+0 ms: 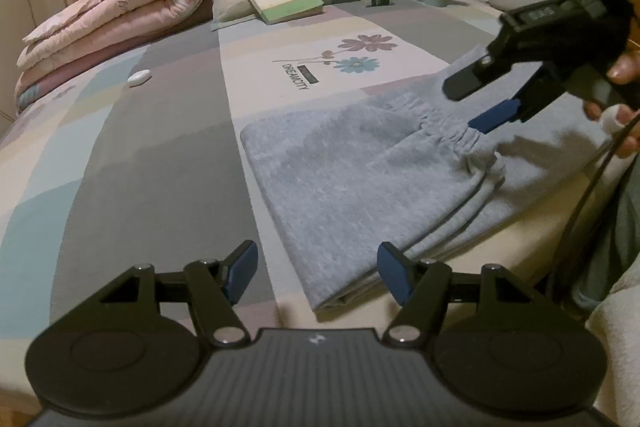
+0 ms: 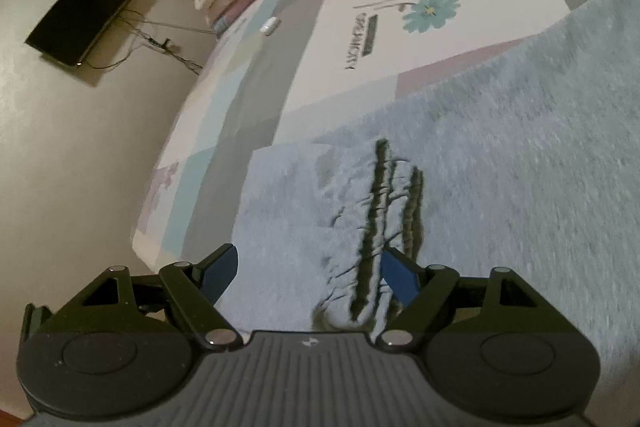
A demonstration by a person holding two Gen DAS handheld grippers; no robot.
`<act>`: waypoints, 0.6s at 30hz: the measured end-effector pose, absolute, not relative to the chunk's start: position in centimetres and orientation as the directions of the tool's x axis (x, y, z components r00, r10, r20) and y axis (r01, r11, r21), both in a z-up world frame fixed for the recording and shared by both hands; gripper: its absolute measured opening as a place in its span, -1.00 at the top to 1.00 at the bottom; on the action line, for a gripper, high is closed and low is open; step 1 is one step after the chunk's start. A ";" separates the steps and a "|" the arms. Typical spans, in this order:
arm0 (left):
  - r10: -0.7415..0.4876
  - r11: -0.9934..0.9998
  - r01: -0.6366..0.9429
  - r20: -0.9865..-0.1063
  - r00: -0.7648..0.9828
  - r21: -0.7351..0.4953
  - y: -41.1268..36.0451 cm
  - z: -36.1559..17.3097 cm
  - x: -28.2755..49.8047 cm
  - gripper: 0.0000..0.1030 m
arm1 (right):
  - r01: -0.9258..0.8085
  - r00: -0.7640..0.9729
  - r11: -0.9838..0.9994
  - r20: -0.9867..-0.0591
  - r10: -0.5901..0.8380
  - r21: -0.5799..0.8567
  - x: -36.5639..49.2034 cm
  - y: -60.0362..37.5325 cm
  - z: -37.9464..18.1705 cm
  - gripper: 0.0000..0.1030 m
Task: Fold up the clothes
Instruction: 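Grasp the grey elastic waistband with the right gripper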
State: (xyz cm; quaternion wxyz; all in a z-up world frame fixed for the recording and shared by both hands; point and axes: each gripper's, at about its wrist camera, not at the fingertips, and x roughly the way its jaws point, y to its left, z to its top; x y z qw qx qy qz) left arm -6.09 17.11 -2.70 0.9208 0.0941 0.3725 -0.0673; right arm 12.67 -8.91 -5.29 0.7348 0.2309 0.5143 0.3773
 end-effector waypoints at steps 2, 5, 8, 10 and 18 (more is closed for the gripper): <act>-0.053 0.974 0.192 -0.696 0.716 0.123 17.2 -2.7 -6.0 -0.33 | -0.306 0.176 0.618 -0.596 0.784 0.724 13.0 -8.6 -6.0 -0.63; -0.056 0.975 0.189 -0.694 0.718 0.117 17.3 -2.8 -6.1 -0.33 | -0.297 0.171 0.622 -0.601 0.781 0.724 13.1 -8.5 -6.5 -0.63; -0.056 0.976 0.185 -0.694 0.718 0.113 17.4 -2.9 -6.0 -0.34 | -0.328 0.189 0.609 -0.582 0.791 0.722 12.6 -8.4 -5.6 -0.59; -0.057 0.978 0.182 -0.694 0.718 0.107 17.5 -3.0 -6.0 -0.35 | -0.356 0.200 0.603 -0.572 0.795 0.714 12.3 -8.3 -5.1 -0.58; -0.064 0.981 0.171 -0.695 0.716 0.087 18.0 -3.3 -6.1 -0.36 | -0.310 0.217 0.681 -0.648 0.730 0.664 12.6 -8.5 -6.5 0.64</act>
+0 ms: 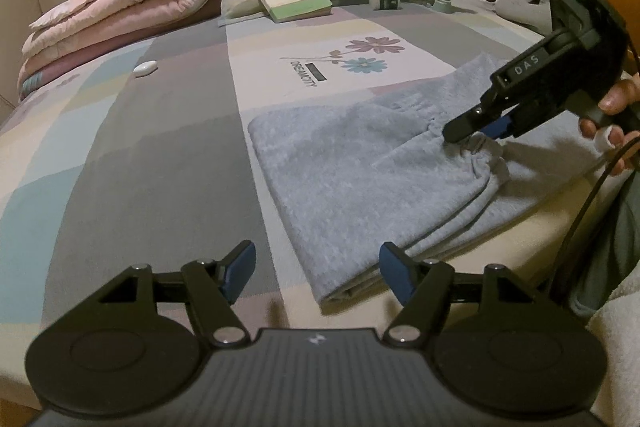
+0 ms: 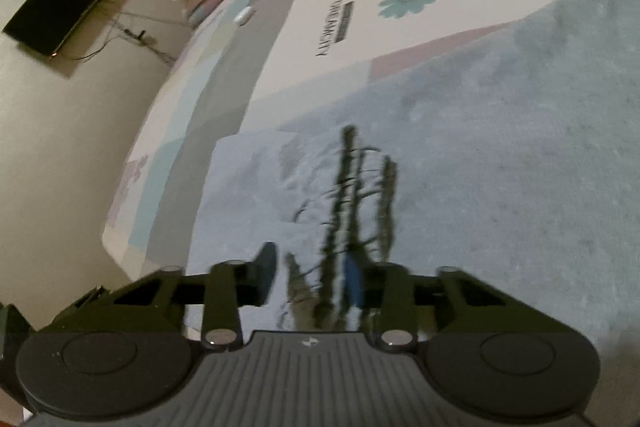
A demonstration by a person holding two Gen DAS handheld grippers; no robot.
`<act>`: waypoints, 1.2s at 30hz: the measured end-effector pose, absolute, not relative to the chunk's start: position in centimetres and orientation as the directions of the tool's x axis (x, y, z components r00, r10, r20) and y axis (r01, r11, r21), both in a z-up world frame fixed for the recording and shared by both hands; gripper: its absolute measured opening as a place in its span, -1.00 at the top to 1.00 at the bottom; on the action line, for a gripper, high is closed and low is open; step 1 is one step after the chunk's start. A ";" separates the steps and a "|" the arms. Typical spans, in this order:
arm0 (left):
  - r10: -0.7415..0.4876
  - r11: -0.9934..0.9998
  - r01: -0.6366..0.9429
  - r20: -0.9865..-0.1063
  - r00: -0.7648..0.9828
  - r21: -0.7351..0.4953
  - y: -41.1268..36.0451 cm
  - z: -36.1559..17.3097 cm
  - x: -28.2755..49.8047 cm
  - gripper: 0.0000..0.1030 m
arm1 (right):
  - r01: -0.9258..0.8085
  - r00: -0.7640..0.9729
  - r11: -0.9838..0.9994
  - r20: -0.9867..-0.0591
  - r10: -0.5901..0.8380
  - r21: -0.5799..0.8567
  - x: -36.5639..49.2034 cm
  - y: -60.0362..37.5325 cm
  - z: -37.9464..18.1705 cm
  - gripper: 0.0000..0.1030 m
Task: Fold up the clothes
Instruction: 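Grasp the grey elastic waistband with the right gripper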
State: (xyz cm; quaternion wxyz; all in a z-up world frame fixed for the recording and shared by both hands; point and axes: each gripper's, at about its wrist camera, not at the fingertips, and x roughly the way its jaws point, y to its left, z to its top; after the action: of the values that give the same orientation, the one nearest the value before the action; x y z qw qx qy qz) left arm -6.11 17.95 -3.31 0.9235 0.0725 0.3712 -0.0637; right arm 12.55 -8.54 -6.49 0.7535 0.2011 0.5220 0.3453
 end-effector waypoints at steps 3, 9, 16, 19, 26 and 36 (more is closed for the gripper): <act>-0.063 0.982 0.167 -0.693 0.718 0.083 18.2 -3.4 -6.2 -0.36 | -0.330 0.231 0.680 -0.643 0.731 0.655 11.9 -8.7 -5.5 0.73; -0.068 0.984 0.164 -0.689 0.721 0.075 18.7 -3.5 -6.4 -0.37 | -0.337 0.233 0.687 -0.650 0.723 0.644 10.8 -9.0 -5.0 0.74; -0.077 0.980 0.181 -0.692 0.717 0.079 18.8 -3.5 -5.9 -0.39 | -0.275 0.221 0.707 -0.673 0.706 0.651 11.0 -10.1 -5.9 0.49; -0.085 0.976 0.199 -0.682 0.726 0.090 18.8 -3.0 -5.2 -0.39 | -0.328 0.295 0.729 -0.669 0.683 0.600 10.5 -10.2 -4.0 0.39; -0.167 0.962 0.267 -0.645 0.746 0.059 18.8 -1.1 0.3 -0.39 | -0.572 0.297 0.659 -0.626 0.721 0.488 8.8 -7.2 -2.3 0.08; -0.264 0.954 0.280 -0.731 0.630 -0.104 17.7 -5.7 10.1 -0.37 | -0.637 0.267 0.656 -0.682 0.681 0.406 8.5 -5.4 -4.7 0.07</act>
State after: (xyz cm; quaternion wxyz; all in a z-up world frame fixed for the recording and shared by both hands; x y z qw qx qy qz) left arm 10.05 17.75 -5.70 0.9026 0.0099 0.4030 -0.1507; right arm 8.47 -5.36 -4.72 0.7955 0.0250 0.4417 0.4140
